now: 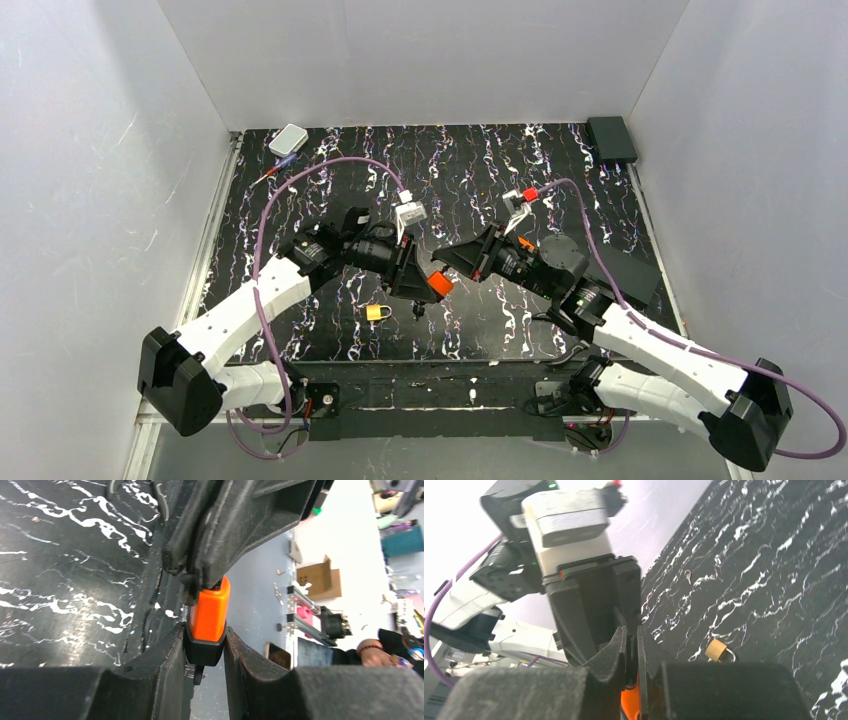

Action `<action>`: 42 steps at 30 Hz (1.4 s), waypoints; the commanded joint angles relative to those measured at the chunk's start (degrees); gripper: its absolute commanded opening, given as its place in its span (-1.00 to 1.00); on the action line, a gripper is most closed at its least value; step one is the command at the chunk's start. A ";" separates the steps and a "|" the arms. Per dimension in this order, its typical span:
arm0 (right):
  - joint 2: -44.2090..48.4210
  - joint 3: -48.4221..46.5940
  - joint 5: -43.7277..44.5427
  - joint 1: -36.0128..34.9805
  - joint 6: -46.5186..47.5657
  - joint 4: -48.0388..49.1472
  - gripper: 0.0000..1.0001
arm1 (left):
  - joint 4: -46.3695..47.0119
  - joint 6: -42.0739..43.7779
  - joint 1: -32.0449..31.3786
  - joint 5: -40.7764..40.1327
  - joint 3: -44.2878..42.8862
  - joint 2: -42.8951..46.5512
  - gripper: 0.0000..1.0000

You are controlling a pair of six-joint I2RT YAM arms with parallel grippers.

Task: Unlock with the key

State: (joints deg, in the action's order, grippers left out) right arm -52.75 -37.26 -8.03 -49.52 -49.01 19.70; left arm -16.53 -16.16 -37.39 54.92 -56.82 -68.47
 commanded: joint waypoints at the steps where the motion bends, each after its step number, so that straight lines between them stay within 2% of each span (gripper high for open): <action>1: 1.96 3.57 -5.81 -0.50 10.94 2.96 -0.97 | 11.37 -6.87 1.68 9.14 -0.49 -0.30 -1.00; 6: 2.83 4.12 -4.27 -0.52 10.61 2.25 -0.97 | 8.95 -6.03 1.79 8.92 -1.54 -3.07 -0.97; 11: 3.41 3.82 -0.95 -0.53 9.77 -0.81 -0.97 | 3.90 -3.04 2.04 6.53 -3.33 -5.20 -0.34; 17: 5.03 3.44 2.75 -0.49 9.75 -5.77 -0.97 | -2.06 0.72 2.36 1.51 -4.79 -5.68 0.16; 25: 6.66 5.02 9.83 -0.50 9.27 -12.11 -0.97 | -7.07 4.57 3.36 -4.98 -6.13 -5.34 0.28; 29: 5.69 6.97 15.16 -0.49 6.90 -13.59 -0.97 | -10.63 7.45 3.46 -14.22 -6.84 -4.38 0.28; 32: 2.64 6.79 17.46 -0.49 5.88 -14.11 -0.97 | -12.14 8.55 3.46 -27.64 -6.70 -1.49 0.19; 35: -2.06 5.88 17.90 -0.49 5.49 -13.34 -0.97 | -10.56 9.72 3.42 -42.20 -4.25 4.09 0.22; 40: -10.58 3.51 14.61 0.40 7.27 -8.57 -0.97 | -8.55 11.04 3.42 -53.95 -1.20 11.66 0.31; 41: -12.44 2.66 13.64 0.99 7.53 -8.24 -0.97 | -8.18 11.04 3.41 -56.08 -0.60 12.77 0.40; 42: -14.25 1.81 12.46 1.79 7.87 -7.98 -0.97 | -7.75 11.05 3.45 -57.29 -0.15 13.69 0.89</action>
State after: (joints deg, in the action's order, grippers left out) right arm -62.72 -30.30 6.92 -49.47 -42.06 4.51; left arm -25.67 -6.79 -34.22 10.41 -59.27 -58.61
